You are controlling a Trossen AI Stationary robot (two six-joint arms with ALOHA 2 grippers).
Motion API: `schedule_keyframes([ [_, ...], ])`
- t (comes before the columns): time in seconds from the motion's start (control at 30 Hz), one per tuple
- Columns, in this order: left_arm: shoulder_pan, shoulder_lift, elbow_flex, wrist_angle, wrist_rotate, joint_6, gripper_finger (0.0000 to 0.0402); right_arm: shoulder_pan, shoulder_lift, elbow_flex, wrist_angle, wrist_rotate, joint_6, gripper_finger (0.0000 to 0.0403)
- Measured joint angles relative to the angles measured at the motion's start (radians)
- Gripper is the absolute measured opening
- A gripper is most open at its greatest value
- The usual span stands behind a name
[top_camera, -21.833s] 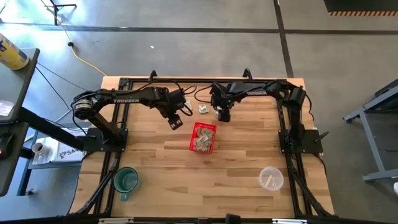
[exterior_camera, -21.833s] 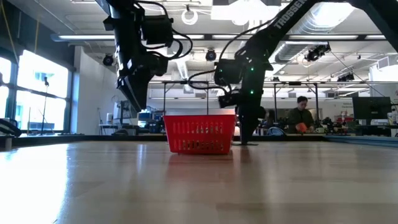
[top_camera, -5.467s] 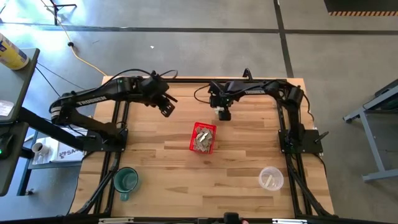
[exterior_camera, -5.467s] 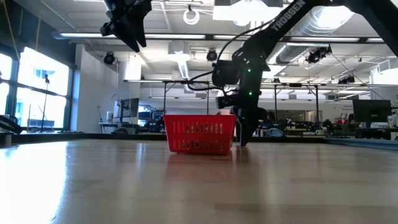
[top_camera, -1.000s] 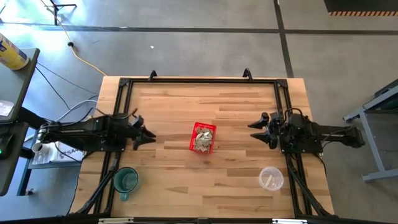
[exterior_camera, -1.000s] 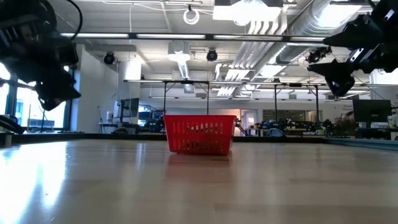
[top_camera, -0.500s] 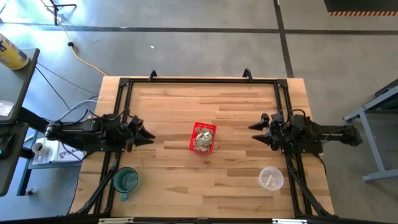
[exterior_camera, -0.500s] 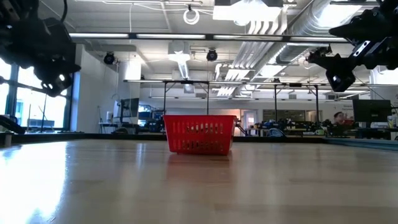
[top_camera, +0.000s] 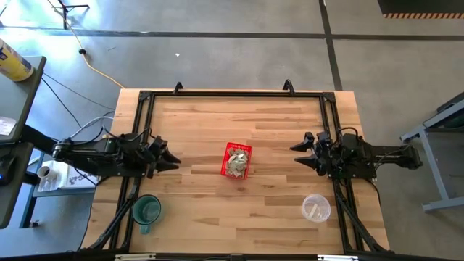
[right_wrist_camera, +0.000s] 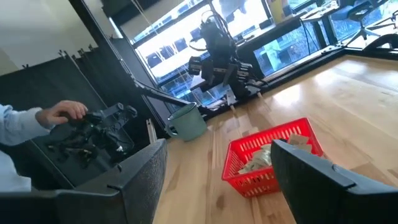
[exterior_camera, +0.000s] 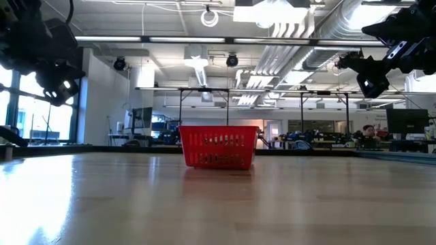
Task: Pick and place items into bin
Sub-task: Return to Home Position
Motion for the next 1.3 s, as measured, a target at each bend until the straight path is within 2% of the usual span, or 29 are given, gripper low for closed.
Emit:
schedule_keyframes([
  [0.23,0.010,-0.013,-0.015,0.072,0.008,0.000,0.0189,0.017,-0.009,0.000,0.038,0.000,0.000,0.0277],
  [0.3,0.034,-0.013,-0.035,0.158,0.009,0.000,0.0189,0.020,-0.009,0.000,0.042,0.000,0.000,0.0277],
  [0.37,0.074,-0.014,-0.084,0.321,0.010,0.000,0.0189,0.015,-0.009,0.000,0.057,0.000,0.000,0.0278],
  [0.43,0.113,-0.011,-0.095,0.379,0.007,0.000,0.0189,0.000,-0.009,0.000,0.063,0.001,0.000,0.0277],
  [0.6,0.138,-0.013,-0.096,0.360,-0.033,0.000,0.0189,-0.018,-0.009,0.000,0.063,0.002,0.000,0.0277],
  [1.2,0.138,-0.014,-0.097,0.355,-0.036,0.000,0.0189,-0.018,-0.009,-0.001,0.063,0.001,0.000,0.0277],
  [1.3,0.138,-0.013,-0.098,0.355,-0.032,0.076,0.0189,-0.018,-0.009,-0.001,0.063,0.001,0.000,0.0277],
])
